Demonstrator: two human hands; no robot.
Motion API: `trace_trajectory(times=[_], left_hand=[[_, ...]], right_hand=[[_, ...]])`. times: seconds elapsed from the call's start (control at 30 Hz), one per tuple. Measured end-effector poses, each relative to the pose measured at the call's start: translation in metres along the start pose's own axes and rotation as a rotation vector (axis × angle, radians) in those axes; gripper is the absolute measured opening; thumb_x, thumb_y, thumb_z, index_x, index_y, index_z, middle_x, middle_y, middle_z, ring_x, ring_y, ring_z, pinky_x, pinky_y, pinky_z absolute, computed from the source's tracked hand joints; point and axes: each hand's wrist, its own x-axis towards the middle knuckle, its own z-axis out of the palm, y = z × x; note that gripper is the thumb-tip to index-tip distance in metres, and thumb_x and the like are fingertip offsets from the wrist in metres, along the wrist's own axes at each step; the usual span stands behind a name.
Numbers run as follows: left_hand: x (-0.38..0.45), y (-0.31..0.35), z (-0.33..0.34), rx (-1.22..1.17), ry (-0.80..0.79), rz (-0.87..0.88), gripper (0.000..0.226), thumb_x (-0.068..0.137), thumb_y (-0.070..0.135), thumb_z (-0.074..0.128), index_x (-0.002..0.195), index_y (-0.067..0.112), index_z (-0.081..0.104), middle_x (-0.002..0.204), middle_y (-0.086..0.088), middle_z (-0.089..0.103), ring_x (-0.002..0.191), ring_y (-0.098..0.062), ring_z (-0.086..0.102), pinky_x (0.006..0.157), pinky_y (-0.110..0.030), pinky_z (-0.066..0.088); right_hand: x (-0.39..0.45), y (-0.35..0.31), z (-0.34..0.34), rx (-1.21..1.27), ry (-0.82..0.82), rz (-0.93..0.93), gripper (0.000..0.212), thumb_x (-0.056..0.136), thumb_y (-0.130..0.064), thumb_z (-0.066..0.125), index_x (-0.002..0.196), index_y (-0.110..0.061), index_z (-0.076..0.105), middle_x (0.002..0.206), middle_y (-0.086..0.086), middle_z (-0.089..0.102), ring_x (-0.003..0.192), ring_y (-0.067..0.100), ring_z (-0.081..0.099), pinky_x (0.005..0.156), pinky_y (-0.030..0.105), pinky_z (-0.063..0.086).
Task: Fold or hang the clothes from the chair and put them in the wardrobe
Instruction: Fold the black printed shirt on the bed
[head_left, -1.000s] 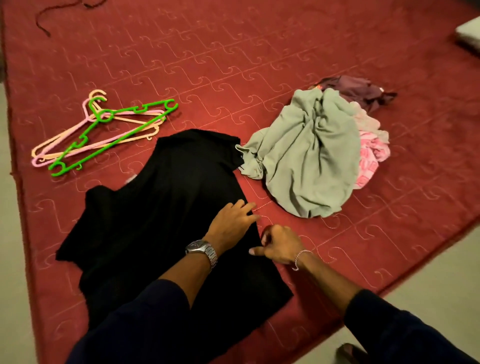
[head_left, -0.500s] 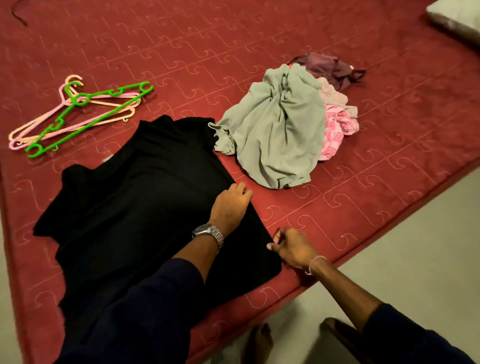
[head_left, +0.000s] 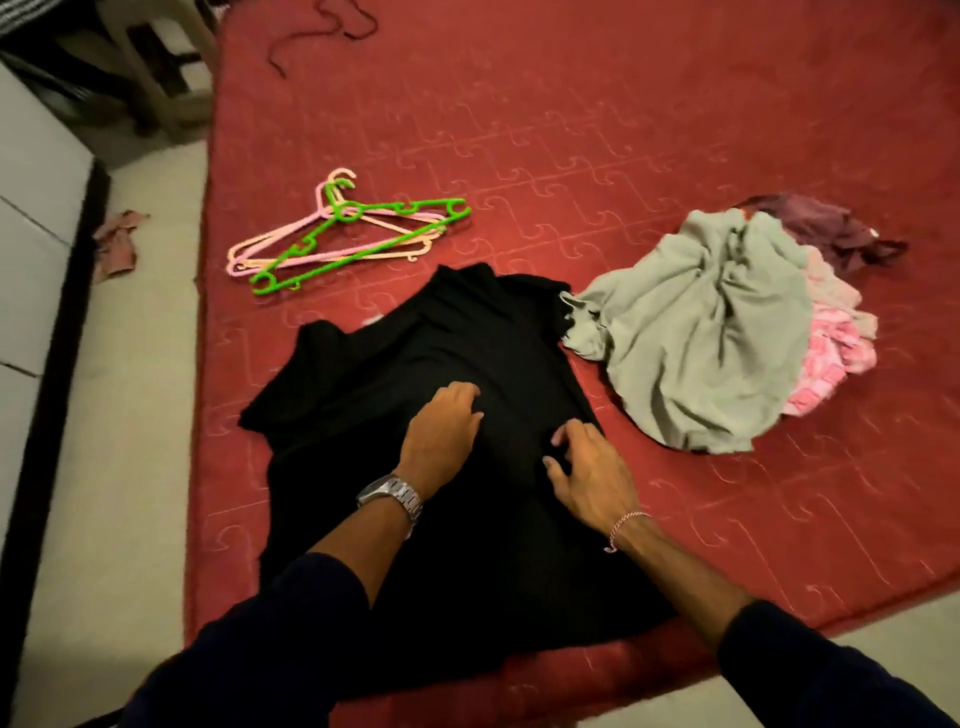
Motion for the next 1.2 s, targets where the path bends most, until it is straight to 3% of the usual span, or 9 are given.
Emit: trace_trajectory(times=[0.27,0.4,0.53,0.67,0.77,0.83,1.0,1.1,1.2], left_hand=[[0.000,-0.142,-0.070,0.106,0.200,-0.330,0.039,0.093,0.034,0.066,0.121,0.009,0.056,0.115,-0.011,0.059,0.108,-0.028,0.054,0.082,-0.040,0.050],[0.006,-0.192,-0.076,0.178,0.156,-0.374,0.048,0.087,0.040,0.070,0.120,0.009,0.055,0.117,-0.013,0.057,0.109,-0.030,0.052,0.089,-0.043,0.049],[0.015,-0.217,-0.072,0.179,0.127,-0.330,0.046,0.086,0.043,0.070,0.112,0.007,0.056,0.110,-0.013,0.057,0.101,-0.030,0.055,0.082,-0.043,0.051],[0.024,-0.231,-0.074,0.113,0.117,-0.344,0.039,0.089,0.039,0.067,0.109,0.007,0.056,0.109,-0.011,0.053,0.099,-0.026,0.052,0.074,-0.038,0.051],[0.030,-0.248,-0.082,-0.028,0.088,-0.337,0.023,0.092,0.028,0.067,0.103,0.008,0.061,0.103,-0.009,0.059,0.094,-0.023,0.055,0.075,-0.037,0.050],[0.032,-0.261,-0.091,-0.201,0.137,-0.405,0.012,0.090,0.020,0.069,0.092,0.009,0.064,0.090,-0.006,0.065,0.080,-0.019,0.059,0.070,-0.033,0.049],[0.038,-0.301,-0.116,-0.520,0.366,-0.671,0.009,0.091,0.012,0.063,0.084,0.013,0.057,0.072,0.004,0.056,0.068,-0.015,0.051,0.068,-0.031,0.044],[0.041,-0.325,-0.124,-0.666,0.360,-0.812,0.009,0.098,0.015,0.055,0.088,0.017,0.055,0.081,0.000,0.058,0.075,-0.020,0.057,0.063,-0.035,0.056],[0.042,-0.336,-0.126,-0.796,0.314,-0.861,0.011,0.100,0.017,0.052,0.089,0.019,0.054,0.086,-0.004,0.058,0.072,-0.020,0.058,0.048,-0.031,0.054]], right_hand=[[0.113,-0.119,0.060,0.023,-0.182,-0.285,0.019,0.096,-0.019,0.061,0.114,-0.014,0.056,0.111,0.003,0.061,0.100,0.022,0.060,0.085,0.030,0.048],[0.168,-0.181,0.096,0.053,-0.223,-0.362,0.035,0.097,-0.021,0.062,0.129,-0.012,0.052,0.128,0.006,0.056,0.105,0.025,0.062,0.091,0.038,0.052],[0.216,-0.235,0.129,0.031,-0.138,-0.346,0.043,0.097,-0.028,0.063,0.133,-0.010,0.047,0.133,0.008,0.054,0.117,0.027,0.057,0.094,0.044,0.051],[0.262,-0.267,0.153,-0.059,-0.242,-0.283,0.048,0.092,-0.025,0.071,0.133,-0.009,0.053,0.131,0.010,0.061,0.117,0.029,0.060,0.097,0.042,0.052],[0.286,-0.279,0.163,-0.152,-0.319,-0.229,0.022,0.090,-0.022,0.073,0.106,-0.008,0.069,0.104,0.012,0.072,0.086,0.028,0.070,0.077,0.042,0.060],[0.293,-0.286,0.166,-0.144,-0.309,-0.249,0.012,0.089,-0.020,0.071,0.091,-0.008,0.072,0.090,0.011,0.072,0.082,0.028,0.070,0.074,0.043,0.060],[0.307,-0.307,0.174,-0.105,-0.225,-0.283,0.011,0.085,-0.029,0.068,0.095,-0.025,0.070,0.087,0.002,0.074,0.085,0.026,0.071,0.080,0.042,0.060],[0.311,-0.314,0.186,-0.073,-0.239,-0.259,0.005,0.085,-0.025,0.069,0.090,-0.024,0.069,0.076,0.001,0.072,0.076,0.024,0.072,0.078,0.040,0.061],[0.307,-0.317,0.197,-0.087,-0.166,-0.274,0.009,0.087,-0.020,0.070,0.096,-0.021,0.072,0.087,0.004,0.073,0.085,0.027,0.071,0.080,0.042,0.061]])
